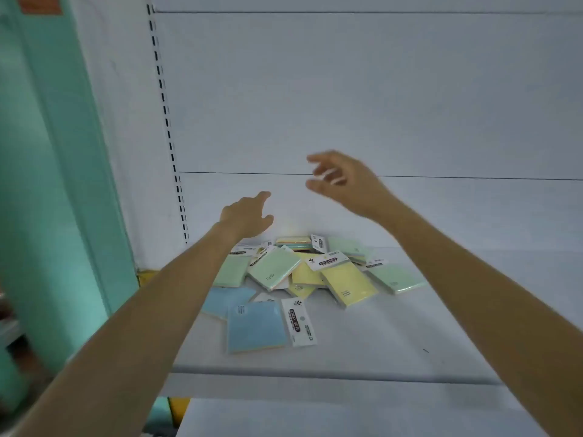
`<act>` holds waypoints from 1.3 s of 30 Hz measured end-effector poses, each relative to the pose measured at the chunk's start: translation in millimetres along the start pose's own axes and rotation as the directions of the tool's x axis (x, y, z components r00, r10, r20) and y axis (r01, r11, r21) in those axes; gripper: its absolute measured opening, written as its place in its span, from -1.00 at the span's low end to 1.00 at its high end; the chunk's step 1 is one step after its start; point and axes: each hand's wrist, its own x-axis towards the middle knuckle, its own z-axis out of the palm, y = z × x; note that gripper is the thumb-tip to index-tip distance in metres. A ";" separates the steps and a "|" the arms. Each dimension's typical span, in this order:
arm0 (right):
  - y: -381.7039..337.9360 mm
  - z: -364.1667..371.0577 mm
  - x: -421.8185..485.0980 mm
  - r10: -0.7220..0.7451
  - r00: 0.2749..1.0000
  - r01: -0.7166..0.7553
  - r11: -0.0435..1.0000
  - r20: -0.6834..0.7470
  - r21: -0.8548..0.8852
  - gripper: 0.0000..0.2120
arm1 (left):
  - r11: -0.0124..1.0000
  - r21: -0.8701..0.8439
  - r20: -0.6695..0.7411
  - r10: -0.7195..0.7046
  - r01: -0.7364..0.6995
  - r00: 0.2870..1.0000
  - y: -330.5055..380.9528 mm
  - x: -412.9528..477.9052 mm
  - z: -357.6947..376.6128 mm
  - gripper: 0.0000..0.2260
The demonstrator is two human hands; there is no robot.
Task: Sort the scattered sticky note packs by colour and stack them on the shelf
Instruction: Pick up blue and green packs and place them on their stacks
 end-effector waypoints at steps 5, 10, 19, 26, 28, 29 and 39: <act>47.6 45.9 -19.3 0.350 0.915 -0.308 0.927 0.200 -0.216 -0.59 | 0.999 0.026 0.024 -0.037 0.036 0.999 -29.1 -9.5 8.1 -0.50; 54.4 81.9 -25.9 0.467 0.843 -0.411 0.879 0.265 -0.243 -0.52 | 0.991 0.042 0.082 -0.132 0.129 0.988 -69.7 -13.7 23.8 -0.46; 45.6 104.1 -17.8 0.516 0.788 -0.427 0.851 0.336 -0.306 -0.43 | 0.939 -0.192 0.295 -0.221 0.284 0.930 -108.2 -13.4 41.6 -0.35; 42.2 102.6 -15.5 0.556 0.728 -0.493 0.831 0.400 -0.257 -0.43 | 0.909 -0.192 0.190 -0.336 0.370 0.923 -128.0 -7.2 48.0 -0.58; 42.2 104.0 -16.3 0.551 0.731 -0.502 0.834 0.403 -0.231 -0.45 | 0.911 -0.190 0.179 -0.334 0.366 0.925 -130.1 -6.9 51.9 -0.64; 42.4 104.2 -16.9 0.548 0.733 -0.506 0.835 0.403 -0.217 -0.46 | 0.903 -0.226 0.179 -0.331 0.366 0.927 -130.7 -5.6 53.1 -0.68; 58.4 98.5 -27.6 0.614 0.750 -0.662 0.684 0.248 0.306 -0.73 | 0.518 -0.715 0.245 -0.443 0.469 0.862 -152.8 -2.7 49.0 -0.54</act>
